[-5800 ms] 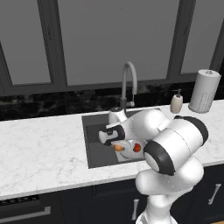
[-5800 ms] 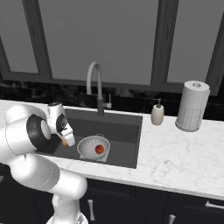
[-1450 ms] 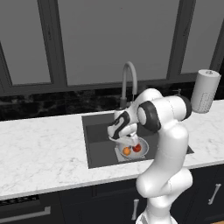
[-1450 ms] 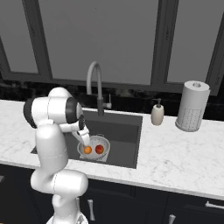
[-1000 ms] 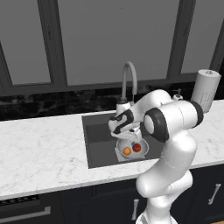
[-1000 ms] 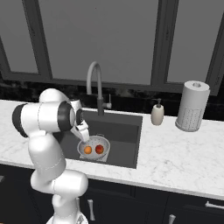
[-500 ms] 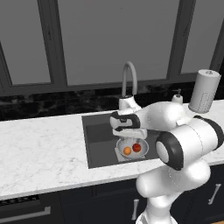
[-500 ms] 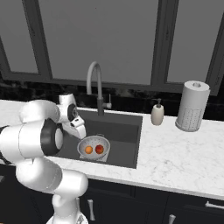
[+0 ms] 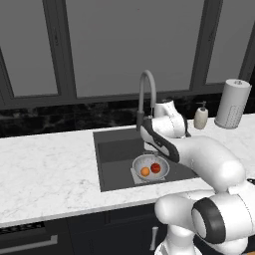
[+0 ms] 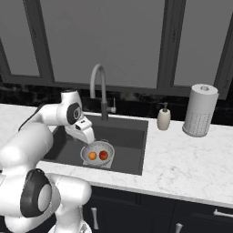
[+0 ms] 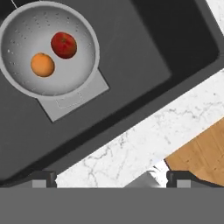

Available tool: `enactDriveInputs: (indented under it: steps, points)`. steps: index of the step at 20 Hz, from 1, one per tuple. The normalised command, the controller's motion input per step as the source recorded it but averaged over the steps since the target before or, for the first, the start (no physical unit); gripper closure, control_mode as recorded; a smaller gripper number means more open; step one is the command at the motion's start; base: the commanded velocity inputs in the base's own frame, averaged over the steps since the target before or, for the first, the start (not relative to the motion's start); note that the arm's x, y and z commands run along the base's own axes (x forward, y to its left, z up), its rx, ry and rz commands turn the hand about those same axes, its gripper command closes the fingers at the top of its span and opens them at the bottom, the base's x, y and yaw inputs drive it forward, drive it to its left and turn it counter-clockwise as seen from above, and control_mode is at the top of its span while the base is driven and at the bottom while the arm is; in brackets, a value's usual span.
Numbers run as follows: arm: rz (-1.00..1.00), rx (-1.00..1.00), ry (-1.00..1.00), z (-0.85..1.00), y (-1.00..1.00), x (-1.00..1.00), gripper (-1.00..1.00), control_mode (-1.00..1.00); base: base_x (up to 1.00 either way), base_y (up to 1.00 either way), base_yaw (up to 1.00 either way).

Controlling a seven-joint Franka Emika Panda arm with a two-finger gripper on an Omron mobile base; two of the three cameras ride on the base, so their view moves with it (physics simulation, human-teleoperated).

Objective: Put the colander in the sink, put the apple, tangerine in the colander, and turn on the sink faucet and pour water over the colander.

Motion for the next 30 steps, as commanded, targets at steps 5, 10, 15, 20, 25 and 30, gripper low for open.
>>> enactDriveInputs:
  steps: [5,10,15,20,25,30]
  points:
    - [0.05,0.01,0.00,0.60,-0.45,-0.11,-1.00,-1.00,0.00,0.00,0.00]
    - [0.08,0.04,0.00,0.32,-0.54,0.00,-1.00,-1.00,0.00,0.00,0.00]
    - [0.01,0.03,0.00,0.19,-0.24,0.09,-1.00,-1.00,0.00,0.00,0.00]
    - [0.03,0.10,-0.05,0.19,-0.16,0.35,-1.00,-1.00,0.00,0.00,0.00]
    - [0.10,0.12,-0.21,0.12,-0.22,0.38,-1.00,-1.00,0.00,0.00,0.00]
    - [0.29,0.08,-0.39,0.00,-0.45,0.01,-1.00,-1.00,0.00,0.00,0.00]
